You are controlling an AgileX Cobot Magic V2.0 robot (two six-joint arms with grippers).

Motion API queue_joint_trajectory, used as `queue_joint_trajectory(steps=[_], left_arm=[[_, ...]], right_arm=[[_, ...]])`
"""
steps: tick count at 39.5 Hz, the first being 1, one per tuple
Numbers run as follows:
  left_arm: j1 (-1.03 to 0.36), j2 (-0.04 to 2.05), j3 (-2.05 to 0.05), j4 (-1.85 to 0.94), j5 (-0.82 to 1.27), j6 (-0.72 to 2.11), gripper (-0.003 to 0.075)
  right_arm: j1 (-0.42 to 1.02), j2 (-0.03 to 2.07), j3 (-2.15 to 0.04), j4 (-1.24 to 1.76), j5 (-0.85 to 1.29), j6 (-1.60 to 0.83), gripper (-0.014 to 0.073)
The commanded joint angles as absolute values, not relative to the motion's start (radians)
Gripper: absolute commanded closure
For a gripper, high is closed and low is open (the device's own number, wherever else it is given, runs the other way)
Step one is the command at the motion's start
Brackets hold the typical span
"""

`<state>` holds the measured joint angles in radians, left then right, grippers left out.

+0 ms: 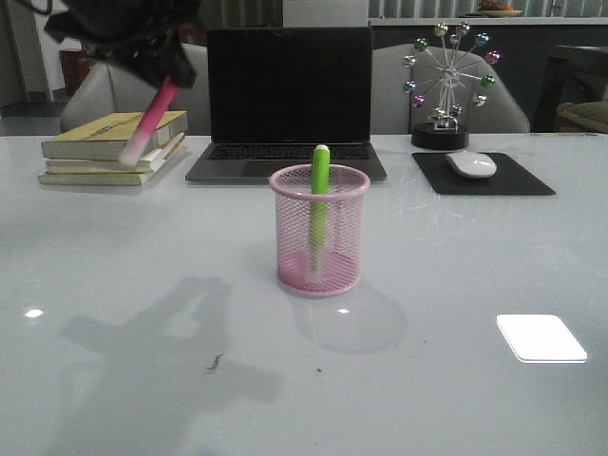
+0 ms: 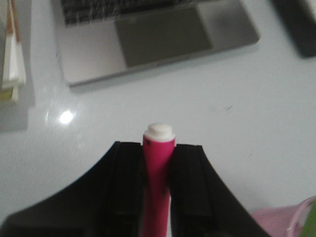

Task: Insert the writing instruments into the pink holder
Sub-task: 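Lift the pink marker upright with the left gripper, then lower the pink marker into the holder beside the green marker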

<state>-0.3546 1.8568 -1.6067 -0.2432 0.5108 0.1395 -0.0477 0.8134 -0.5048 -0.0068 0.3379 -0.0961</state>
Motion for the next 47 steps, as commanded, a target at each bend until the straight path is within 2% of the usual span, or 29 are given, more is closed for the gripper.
queue_joint_trajectory(steps=[1, 12, 18, 27, 33, 47], left_arm=[[-0.413, 1.761, -1.634, -0.263, 0.310, 0.144, 0.0629], [-0.575, 1.748, -1.560, -0.319, -0.039, 0.144, 0.0629], [-0.674, 1.748, -1.455, -0.330, -0.268, 0.144, 0.0629], [-0.764, 1.748, -1.275, -0.330, -0.464, 0.142, 0.0629], [-0.786, 1.750, -1.154, -0.334, -0.639, 0.139, 0.0629], [-0.786, 1.864, -1.061, -0.344, -0.757, 0.065, 0.0629]], right_arm=[[-0.054, 0.805, -0.531, -0.016, 0.270, -0.105, 0.0096], [-0.054, 0.805, -0.531, -0.016, 0.270, -0.105, 0.0096], [-0.054, 0.805, -0.531, -0.016, 0.270, -0.105, 0.0096], [-0.054, 0.805, -0.531, -0.016, 0.270, -0.105, 0.0096], [-0.054, 0.805, -0.531, -0.016, 0.270, -0.105, 0.0096], [-0.054, 0.805, -0.531, -0.016, 0.270, -0.105, 0.0096]])
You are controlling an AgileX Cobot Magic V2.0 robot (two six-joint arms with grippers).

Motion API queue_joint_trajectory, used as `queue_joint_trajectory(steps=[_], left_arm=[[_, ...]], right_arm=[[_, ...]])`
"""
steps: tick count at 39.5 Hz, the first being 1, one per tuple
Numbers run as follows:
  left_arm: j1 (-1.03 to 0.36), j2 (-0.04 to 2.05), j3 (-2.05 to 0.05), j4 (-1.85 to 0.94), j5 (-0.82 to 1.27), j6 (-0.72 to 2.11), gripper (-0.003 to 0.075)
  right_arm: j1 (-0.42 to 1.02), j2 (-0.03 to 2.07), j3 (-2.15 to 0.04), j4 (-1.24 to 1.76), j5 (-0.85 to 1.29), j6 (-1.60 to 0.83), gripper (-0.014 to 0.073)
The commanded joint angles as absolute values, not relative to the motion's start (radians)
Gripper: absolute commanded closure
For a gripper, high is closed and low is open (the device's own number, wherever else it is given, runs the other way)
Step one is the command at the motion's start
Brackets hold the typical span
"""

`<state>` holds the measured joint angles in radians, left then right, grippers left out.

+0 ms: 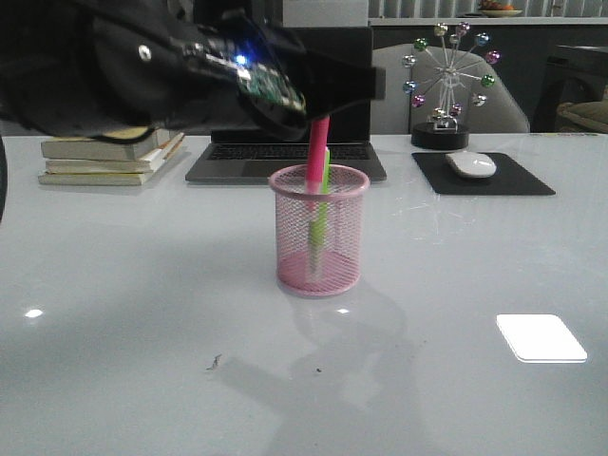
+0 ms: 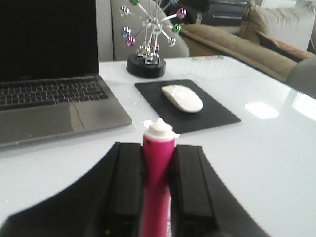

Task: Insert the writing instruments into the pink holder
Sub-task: 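Lower the pink marker into the holder beside the green marker, then open the left gripper and withdraw it upward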

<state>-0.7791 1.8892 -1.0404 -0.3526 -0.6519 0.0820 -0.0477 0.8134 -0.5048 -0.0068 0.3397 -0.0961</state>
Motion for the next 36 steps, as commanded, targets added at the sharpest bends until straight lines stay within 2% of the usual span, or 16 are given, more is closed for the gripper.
queue_joint_trajectory(steps=[1, 8, 12, 17, 19, 28, 36], left_arm=[[-0.786, 1.870, -1.061, -0.344, -0.755, 0.065, 0.0628], [-0.786, 1.875, -1.061, -0.344, -0.771, 0.065, 0.0596], [-0.786, 1.871, -1.061, -0.344, -0.776, 0.065, 0.0500], [-0.786, 1.865, -1.061, -0.344, -0.798, 0.065, 0.0323], [-0.786, 1.862, -1.061, -0.344, -0.815, 0.065, 0.0281], [-0.769, 1.730, -1.059, -0.344, -0.786, 0.112, 0.0286], [-0.696, 1.553, -1.059, -0.347, -0.655, 0.427, 0.0347]], right_arm=[[-0.054, 0.805, -0.531, -0.016, 0.270, -0.105, 0.0096], [-0.054, 0.805, -0.531, -0.016, 0.270, -0.105, 0.0096], [-0.054, 0.805, -0.531, -0.016, 0.270, -0.105, 0.0096], [-0.054, 0.805, -0.531, -0.016, 0.270, -0.105, 0.0096], [-0.054, 0.805, -0.531, -0.016, 0.270, -0.105, 0.0096], [-0.054, 0.805, -0.531, -0.016, 0.270, -0.105, 0.0096], [-0.054, 0.805, -0.531, -0.016, 0.270, -0.105, 0.0096]])
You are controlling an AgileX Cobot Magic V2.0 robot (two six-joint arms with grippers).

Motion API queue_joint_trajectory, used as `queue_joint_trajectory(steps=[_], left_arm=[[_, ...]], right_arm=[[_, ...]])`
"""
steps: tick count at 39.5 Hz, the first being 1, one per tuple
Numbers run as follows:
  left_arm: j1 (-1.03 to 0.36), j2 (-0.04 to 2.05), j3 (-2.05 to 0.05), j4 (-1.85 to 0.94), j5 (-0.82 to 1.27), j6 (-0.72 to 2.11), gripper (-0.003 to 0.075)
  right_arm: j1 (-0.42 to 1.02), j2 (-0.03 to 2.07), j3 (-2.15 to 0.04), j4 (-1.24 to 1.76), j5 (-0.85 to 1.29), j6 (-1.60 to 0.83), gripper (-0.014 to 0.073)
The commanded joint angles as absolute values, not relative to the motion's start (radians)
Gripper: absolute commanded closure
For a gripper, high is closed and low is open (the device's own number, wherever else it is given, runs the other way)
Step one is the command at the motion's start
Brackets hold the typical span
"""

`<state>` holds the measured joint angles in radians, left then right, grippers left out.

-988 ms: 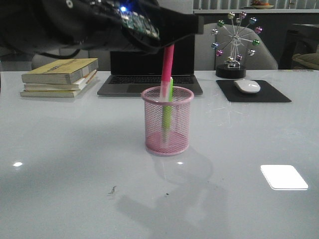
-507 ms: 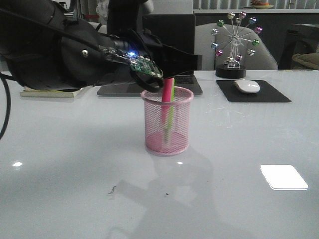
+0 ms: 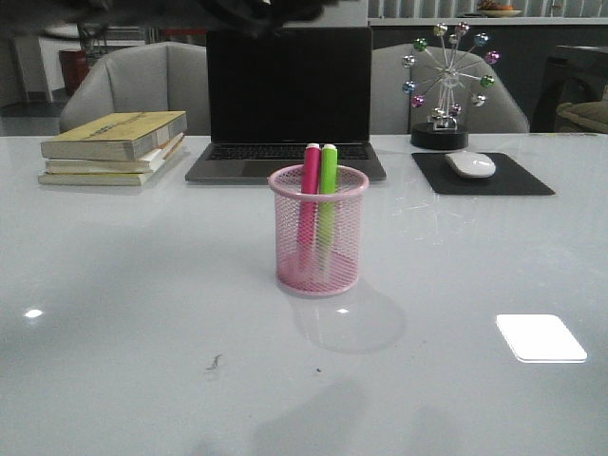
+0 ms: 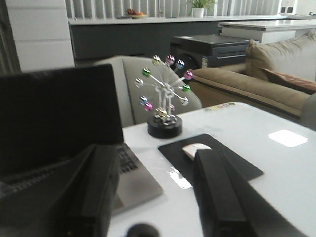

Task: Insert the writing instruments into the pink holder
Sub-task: 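Open the left gripper and withdraw it upward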

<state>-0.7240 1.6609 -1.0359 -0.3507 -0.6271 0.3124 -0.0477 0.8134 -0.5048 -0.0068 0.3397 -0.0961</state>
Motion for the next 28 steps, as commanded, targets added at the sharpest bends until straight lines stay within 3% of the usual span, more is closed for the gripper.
queue_joint_trajectory(steps=[1, 8, 16, 28], left_arm=[[-0.682, 1.528, -1.059, -0.347, -0.640, 0.443, 0.0353], [-0.570, 1.376, -1.059, -0.347, -0.504, 0.459, 0.0372], [-0.428, 1.192, -1.059, -0.347, -0.204, 0.459, 0.0409], [-0.211, 0.925, -0.936, -0.345, -0.069, 0.459, 0.0570]], right_arm=[[-0.054, 0.805, -0.531, -0.016, 0.270, -0.105, 0.0096], [-0.054, 0.805, -0.531, -0.016, 0.270, -0.105, 0.0096], [-0.054, 0.805, -0.531, -0.016, 0.270, -0.105, 0.0096], [-0.054, 0.805, -0.531, -0.016, 0.270, -0.105, 0.0096]])
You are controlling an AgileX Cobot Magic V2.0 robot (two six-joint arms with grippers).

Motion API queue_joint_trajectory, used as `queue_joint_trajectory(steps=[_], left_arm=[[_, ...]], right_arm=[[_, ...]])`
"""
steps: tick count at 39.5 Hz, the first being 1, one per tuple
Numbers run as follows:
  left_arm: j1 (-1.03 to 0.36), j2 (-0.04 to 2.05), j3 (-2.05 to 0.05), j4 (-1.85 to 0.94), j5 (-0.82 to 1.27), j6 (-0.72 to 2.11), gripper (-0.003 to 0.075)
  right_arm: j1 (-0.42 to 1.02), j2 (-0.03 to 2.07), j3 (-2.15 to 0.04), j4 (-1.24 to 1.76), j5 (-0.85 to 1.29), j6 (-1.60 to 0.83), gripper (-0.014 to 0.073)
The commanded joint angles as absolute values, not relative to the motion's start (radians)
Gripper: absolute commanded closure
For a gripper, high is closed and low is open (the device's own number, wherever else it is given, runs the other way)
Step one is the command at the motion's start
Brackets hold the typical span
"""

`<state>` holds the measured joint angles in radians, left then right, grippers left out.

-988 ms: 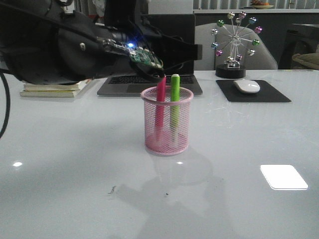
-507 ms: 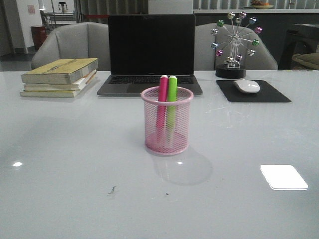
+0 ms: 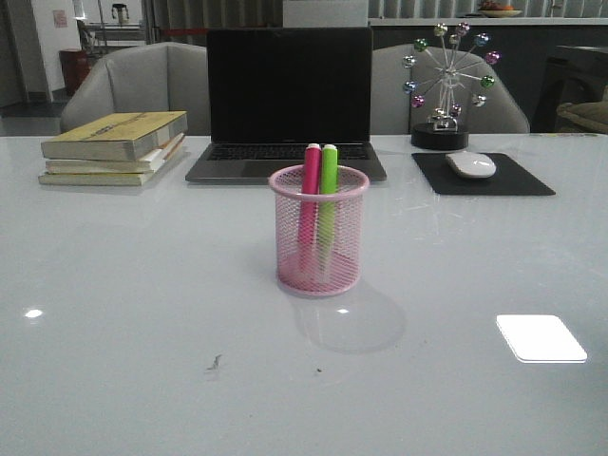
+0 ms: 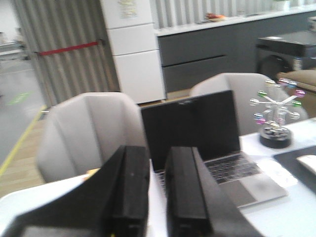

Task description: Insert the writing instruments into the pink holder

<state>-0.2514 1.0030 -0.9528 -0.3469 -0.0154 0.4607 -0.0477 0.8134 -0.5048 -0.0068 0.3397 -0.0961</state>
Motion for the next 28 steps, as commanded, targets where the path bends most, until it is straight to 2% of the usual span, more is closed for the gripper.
queue_joint_trajectory(steps=[1, 13, 28], left_arm=[[-0.195, 0.907, -0.914, -0.345, -0.069, 0.459, 0.0570], [-0.083, 0.718, -0.673, -0.347, 0.025, 0.459, 0.0570], [-0.066, 0.622, -0.518, -0.417, 0.036, 0.459, 0.0570]], right_arm=[[-0.054, 0.805, -0.531, -0.016, 0.270, -0.105, 0.0096], [-0.054, 0.805, -0.531, -0.016, 0.270, -0.105, 0.0096], [-0.054, 0.805, -0.531, -0.016, 0.270, -0.105, 0.0096]])
